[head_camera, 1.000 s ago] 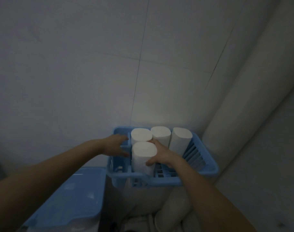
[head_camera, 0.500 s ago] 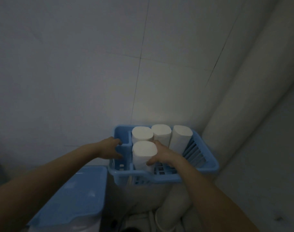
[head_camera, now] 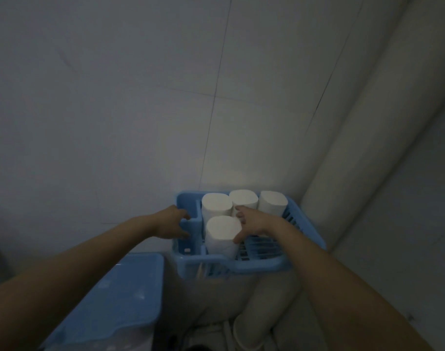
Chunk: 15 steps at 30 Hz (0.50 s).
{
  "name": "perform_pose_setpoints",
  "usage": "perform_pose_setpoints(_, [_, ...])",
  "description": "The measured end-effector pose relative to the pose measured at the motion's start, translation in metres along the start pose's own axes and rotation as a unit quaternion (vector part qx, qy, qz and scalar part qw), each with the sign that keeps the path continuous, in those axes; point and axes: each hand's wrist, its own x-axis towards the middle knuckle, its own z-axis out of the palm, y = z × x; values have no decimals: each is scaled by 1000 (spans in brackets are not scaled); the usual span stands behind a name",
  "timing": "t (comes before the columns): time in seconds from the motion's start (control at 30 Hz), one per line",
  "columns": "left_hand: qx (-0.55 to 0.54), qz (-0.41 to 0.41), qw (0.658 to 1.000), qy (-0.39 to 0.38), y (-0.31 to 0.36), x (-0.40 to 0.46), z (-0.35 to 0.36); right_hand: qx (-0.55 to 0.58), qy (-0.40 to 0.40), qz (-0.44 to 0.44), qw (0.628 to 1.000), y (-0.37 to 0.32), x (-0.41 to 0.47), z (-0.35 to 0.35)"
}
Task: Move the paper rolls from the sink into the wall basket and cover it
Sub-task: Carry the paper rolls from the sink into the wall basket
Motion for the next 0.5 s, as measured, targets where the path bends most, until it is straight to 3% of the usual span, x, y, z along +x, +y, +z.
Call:
perform_pose_setpoints(0.3, [7, 13, 1000, 21, -6, -28, -31, -85, 82, -48, 992, -79, -27, -27])
perform_pose_setpoints(0.5, [15, 17, 999, 46, -25, -56, -61, -106, 73, -88, 988, -150, -39, -27])
